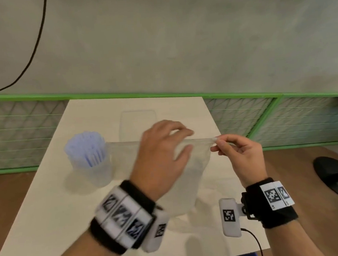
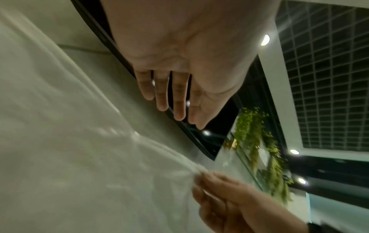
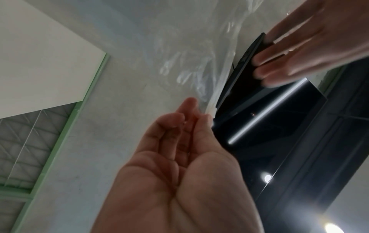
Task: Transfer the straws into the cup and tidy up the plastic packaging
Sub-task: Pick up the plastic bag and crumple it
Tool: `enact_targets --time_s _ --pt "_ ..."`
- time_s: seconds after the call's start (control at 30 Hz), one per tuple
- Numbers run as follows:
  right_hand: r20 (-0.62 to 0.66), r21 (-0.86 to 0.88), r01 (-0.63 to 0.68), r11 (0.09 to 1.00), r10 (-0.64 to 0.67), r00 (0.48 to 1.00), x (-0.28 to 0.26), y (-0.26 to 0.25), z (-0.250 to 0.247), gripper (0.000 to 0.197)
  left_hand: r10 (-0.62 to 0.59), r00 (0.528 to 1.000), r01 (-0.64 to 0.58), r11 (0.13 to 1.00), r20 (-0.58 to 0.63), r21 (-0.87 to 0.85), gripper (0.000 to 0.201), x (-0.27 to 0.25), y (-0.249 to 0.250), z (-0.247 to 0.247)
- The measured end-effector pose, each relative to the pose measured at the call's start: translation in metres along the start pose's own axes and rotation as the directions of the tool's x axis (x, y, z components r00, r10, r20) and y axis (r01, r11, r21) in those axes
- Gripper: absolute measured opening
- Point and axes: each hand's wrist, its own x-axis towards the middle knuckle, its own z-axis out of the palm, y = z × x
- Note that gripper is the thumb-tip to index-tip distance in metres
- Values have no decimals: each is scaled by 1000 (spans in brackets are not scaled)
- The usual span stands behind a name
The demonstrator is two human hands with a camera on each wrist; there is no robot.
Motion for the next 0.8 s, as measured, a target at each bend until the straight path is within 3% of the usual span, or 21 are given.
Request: enact_targets --time_s 0.13,0.23,0.4,0.5,0.8 --pt "18 -11 34 999 -34 999 -4 -4 2 8 -4 973 -19 995 231 99 25 27 14 42" --pt "18 -18 55 998 -54 998 -6 -7 2 8 -20 958 16 1000 286 16 22 36 12 52" --pt "-22 -21 27 999 -28 999 -1 -7 5 11 -14 976 -14 992 219 126 16 34 -5 28" --pt "-41 -39 16 999 -18 999 5 -3 4 10 -30 987 4 987 158 158 24 22 -35 -4" --pt "-61 -80 3 997 -8 998 21 8 13 17 -220 974 195 938 58 286 39 -21 -90 -92"
